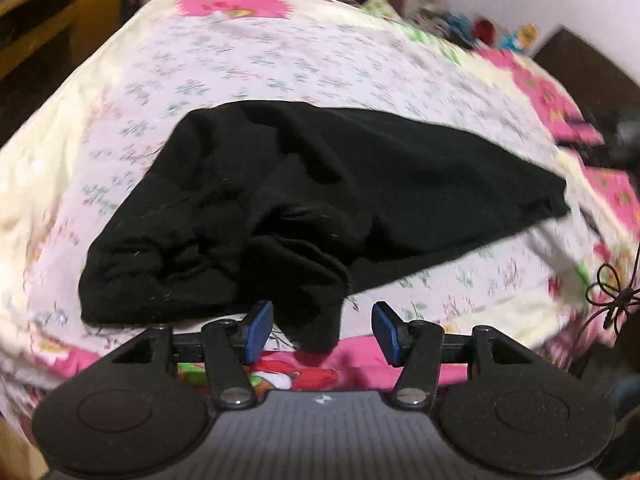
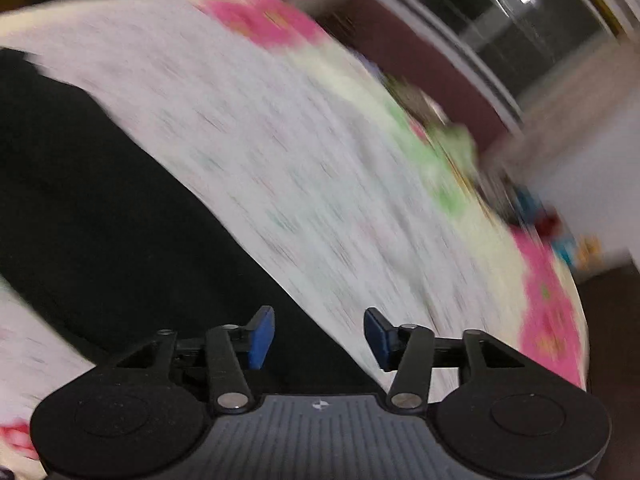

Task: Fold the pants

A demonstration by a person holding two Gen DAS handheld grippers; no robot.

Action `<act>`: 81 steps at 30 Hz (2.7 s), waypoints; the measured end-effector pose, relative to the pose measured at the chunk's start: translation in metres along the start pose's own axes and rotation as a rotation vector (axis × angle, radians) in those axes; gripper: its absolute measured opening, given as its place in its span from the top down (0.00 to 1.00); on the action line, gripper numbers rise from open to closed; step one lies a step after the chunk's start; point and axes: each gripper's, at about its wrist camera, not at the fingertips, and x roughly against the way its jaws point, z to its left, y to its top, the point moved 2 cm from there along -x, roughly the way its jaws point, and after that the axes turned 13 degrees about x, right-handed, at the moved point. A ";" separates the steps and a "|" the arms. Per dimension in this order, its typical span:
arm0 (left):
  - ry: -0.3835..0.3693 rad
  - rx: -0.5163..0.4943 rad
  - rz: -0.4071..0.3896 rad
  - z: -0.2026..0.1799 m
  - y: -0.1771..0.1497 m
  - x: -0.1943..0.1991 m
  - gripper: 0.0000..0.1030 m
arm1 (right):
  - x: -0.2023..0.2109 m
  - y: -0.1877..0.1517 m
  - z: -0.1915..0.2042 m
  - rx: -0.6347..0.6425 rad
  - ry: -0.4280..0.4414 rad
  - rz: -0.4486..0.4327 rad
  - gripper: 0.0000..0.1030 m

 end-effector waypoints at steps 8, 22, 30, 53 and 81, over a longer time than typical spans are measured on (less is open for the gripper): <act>0.031 -0.131 0.039 0.001 -0.003 0.002 0.40 | 0.013 0.097 0.124 0.280 0.434 -0.436 0.47; -0.023 -0.117 0.049 -0.007 0.011 -0.018 0.38 | 0.008 0.098 0.157 0.166 0.468 -0.391 0.47; 0.113 0.124 -0.088 0.004 0.040 -0.052 0.39 | 0.019 0.062 0.150 0.098 0.458 -0.368 0.46; 0.191 -0.575 -0.208 -0.068 0.123 0.013 0.72 | 0.017 0.116 0.186 0.029 0.681 -0.472 0.51; 0.087 -0.210 -0.084 0.006 0.045 0.025 0.69 | 0.007 0.114 0.239 0.256 0.629 -0.583 0.39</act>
